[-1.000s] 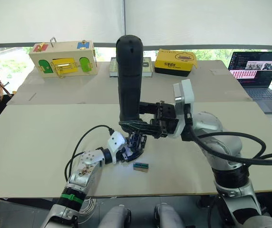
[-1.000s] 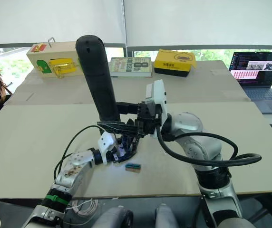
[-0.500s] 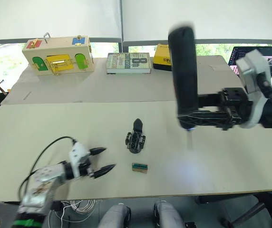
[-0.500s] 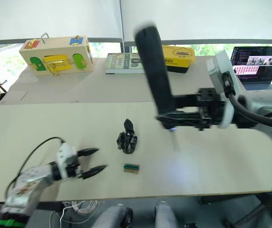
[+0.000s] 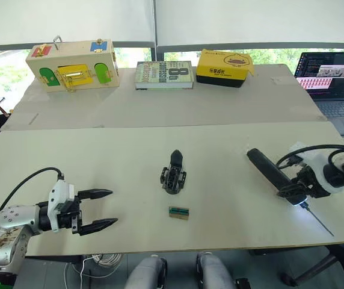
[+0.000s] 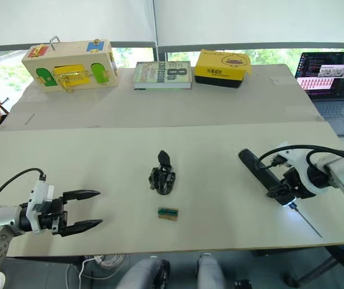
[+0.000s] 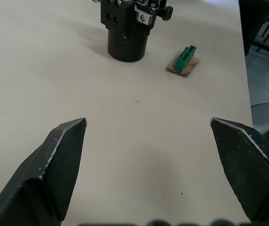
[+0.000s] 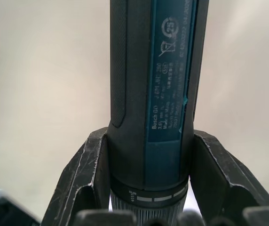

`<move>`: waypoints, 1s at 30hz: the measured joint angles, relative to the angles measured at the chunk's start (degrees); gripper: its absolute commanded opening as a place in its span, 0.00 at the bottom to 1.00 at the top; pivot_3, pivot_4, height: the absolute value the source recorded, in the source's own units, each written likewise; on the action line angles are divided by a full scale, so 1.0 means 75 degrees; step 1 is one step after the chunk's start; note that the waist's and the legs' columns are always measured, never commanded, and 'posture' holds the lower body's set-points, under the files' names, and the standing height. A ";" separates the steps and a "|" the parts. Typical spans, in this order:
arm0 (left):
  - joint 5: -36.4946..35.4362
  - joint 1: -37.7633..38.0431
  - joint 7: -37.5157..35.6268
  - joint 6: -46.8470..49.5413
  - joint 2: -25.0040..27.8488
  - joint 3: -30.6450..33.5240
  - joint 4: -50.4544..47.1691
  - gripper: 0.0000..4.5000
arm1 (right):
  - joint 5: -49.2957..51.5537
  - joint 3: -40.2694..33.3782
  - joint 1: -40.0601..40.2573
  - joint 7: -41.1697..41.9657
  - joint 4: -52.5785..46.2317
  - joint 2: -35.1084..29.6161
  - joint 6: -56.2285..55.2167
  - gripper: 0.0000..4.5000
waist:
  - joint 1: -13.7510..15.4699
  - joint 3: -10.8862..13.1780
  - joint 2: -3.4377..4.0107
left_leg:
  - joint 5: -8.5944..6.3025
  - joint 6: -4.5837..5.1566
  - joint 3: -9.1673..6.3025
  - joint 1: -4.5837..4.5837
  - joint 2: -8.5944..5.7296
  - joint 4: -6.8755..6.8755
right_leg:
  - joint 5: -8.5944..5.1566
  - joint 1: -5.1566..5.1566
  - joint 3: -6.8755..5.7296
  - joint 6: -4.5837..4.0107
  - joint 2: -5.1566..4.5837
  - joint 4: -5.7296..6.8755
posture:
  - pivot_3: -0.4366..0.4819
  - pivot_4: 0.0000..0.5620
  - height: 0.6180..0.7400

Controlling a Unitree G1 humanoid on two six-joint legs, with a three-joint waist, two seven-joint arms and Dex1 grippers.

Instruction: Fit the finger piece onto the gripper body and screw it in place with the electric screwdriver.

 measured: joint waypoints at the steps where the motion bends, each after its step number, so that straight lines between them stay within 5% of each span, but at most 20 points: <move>1: -0.0004 -0.0016 0.0020 0.0027 -0.0028 -0.0001 -0.0070 0.99 | -0.0203 0.0125 -0.0093 0.0132 0.0179 0.0095 -0.0085 0.43 | 0.0007 0.0001 0.0001 | 0.0000 0.0000 -0.0001 0.0000 0.0000 0.0000 | 0.0001 0.0000 -0.0002 -0.0001 0.0001 0.0001 | 0.48 0.27 1.00; 8: 0.0026 -0.0015 0.0261 0.0010 -0.0060 0.0031 -0.0230 0.99 | -0.1160 0.0358 -0.0472 0.0876 0.0938 0.0476 -0.0690 0.43 | 0.0030 0.0001 -0.0010 | -0.0005 -0.0012 -0.0002 0.0012 0.0000 0.0018 | 0.0030 0.0019 -0.0003 0.0002 0.0012 -0.0001 | 0.48 0.27 1.00; 10: 0.0045 -0.0009 0.0348 -0.0032 -0.0068 0.0064 -0.0229 1.00 | -0.1336 0.0355 -0.0510 0.0992 0.1070 0.0560 -0.0853 0.66 | 0.0025 0.0002 -0.0012 | -0.0002 -0.0019 -0.0002 0.0019 0.0000 0.0027 | 0.0039 0.0026 -0.0003 0.0003 0.0014 0.0000 | 0.48 0.27 1.00; 14: 0.0358 -0.0068 0.0676 -0.0350 -0.0080 0.0164 -0.0167 1.00 | -0.1606 0.0313 -0.0522 0.1221 0.1241 0.0592 -0.1227 0.95 | 0.0044 0.0002 -0.0012 | 0.0012 -0.0040 -0.0001 0.0021 0.0000 0.0032 | 0.0061 0.0029 -0.0004 0.0003 0.0017 0.0002 | 0.48 0.27 1.00; 18: 0.0459 -0.0168 0.0933 -0.0374 -0.0081 0.0167 -0.0032 1.00 | -0.1644 -0.0159 -0.0503 0.1348 0.1172 0.0451 -0.1518 0.99 | 0.0064 0.0007 -0.0006 | 0.0021 -0.0048 0.0002 0.0021 0.0000 0.0045 | 0.0063 0.0019 -0.0002 0.0001 0.0020 0.0036 | 0.48 0.27 1.00; 23: 0.0666 -0.0032 0.1122 -0.0583 0.0030 0.0446 0.0208 1.00 | -0.0705 -0.2401 0.0429 0.2159 0.0489 -0.0266 -0.3067 0.99 | 0.0088 0.0008 -0.0006 | 0.0021 -0.0049 -0.0002 0.0027 0.0006 0.0046 | 0.0060 0.0025 -0.0008 -0.0003 0.0029 0.0042 | 0.48 0.27 1.00; 30: 0.1106 0.0389 0.1245 -0.1141 0.0130 0.0718 0.0751 1.00 | 0.0791 -0.5275 0.2511 0.3031 -0.0757 0.1528 -0.6669 0.99 | 0.0039 -0.0003 -0.0047 | 0.0020 -0.0046 0.0005 0.0092 0.0024 0.0048 | 0.0064 0.0090 0.0001 -0.0007 0.0042 0.0046 | 0.48 0.27 1.00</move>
